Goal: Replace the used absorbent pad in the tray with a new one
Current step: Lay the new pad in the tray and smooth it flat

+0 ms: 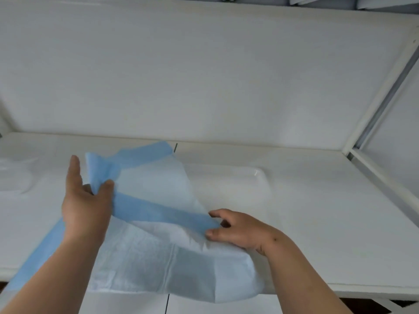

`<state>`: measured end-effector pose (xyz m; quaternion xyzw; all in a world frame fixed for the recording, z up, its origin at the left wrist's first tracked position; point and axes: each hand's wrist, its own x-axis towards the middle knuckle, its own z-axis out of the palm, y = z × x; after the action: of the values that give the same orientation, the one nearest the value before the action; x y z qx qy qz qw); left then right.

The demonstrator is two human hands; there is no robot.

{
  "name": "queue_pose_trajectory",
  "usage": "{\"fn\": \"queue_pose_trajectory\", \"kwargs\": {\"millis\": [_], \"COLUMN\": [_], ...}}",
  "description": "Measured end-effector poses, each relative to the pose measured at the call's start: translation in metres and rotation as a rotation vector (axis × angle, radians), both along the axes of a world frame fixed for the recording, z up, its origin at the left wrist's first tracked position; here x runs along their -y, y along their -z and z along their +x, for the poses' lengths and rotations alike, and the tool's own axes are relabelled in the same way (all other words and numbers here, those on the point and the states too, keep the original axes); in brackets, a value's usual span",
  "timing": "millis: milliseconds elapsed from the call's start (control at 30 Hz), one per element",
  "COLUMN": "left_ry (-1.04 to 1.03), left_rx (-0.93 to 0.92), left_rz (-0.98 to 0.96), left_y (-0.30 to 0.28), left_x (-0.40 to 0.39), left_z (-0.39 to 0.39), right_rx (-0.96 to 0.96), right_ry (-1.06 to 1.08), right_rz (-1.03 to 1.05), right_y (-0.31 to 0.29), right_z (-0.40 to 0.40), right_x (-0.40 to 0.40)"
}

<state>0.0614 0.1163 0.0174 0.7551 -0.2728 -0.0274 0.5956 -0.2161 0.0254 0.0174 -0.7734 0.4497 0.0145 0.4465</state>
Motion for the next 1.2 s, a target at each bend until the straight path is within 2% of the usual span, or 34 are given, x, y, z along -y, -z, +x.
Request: {"fn": "queue_pose_trajectory", "kwargs": {"millis": [100, 267, 433, 533, 600, 667, 767, 867, 967, 1067, 1167, 1200], "left_ry": [-0.010, 0.075, 0.270, 0.447, 0.592, 0.691, 0.745, 0.714, 0.634, 0.672, 0.852, 0.907], "left_rx": [0.058, 0.060, -0.031, -0.127, -0.178, -0.055, 0.347, 0.573, 0.698, 0.676, 0.191, 0.098], "left_rz": [0.118, 0.357, 0.404, 0.498, 0.632, 0.831, 1.168, 1.315, 1.227, 1.044, 0.776, 0.743], "left_y": [-0.005, 0.008, 0.014, 0.012, 0.006, -0.001, -0.010, -0.013, -0.021, -0.034, -0.044, -0.044], "left_x": [-0.017, -0.037, -0.043, -0.045, -0.049, -0.052, -0.052, -0.048, -0.041, -0.037, -0.035, -0.034], "left_z": [0.018, 0.033, 0.028, 0.027, 0.029, 0.031, 0.039, 0.046, 0.044, 0.042, 0.048, 0.051], "right_rx": [-0.055, -0.015, -0.041, -0.185, -0.287, -0.368, -0.456, -0.510, -0.441, -0.228, -0.045, -0.023], "right_ry": [-0.040, -0.006, 0.142, 0.254, 0.291, 0.299, 0.281, 0.237, 0.242, 0.302, 0.420, 0.444], "right_rz": [0.008, -0.057, -0.393, -0.619, -0.659, -0.566, -0.380, -0.305, -0.249, -0.209, -0.141, -0.138], "right_y": [0.003, 0.005, -0.001, -0.014, -0.021, -0.028, -0.030, -0.021, -0.013, -0.012, -0.012, -0.011], "right_z": [0.011, 0.020, 0.017, 0.003, -0.006, -0.015, -0.029, -0.038, -0.042, -0.045, -0.047, -0.048], "right_x": [-0.012, -0.024, -0.014, 0.000, 0.003, 0.001, -0.004, -0.007, -0.007, -0.011, -0.013, -0.012]}}
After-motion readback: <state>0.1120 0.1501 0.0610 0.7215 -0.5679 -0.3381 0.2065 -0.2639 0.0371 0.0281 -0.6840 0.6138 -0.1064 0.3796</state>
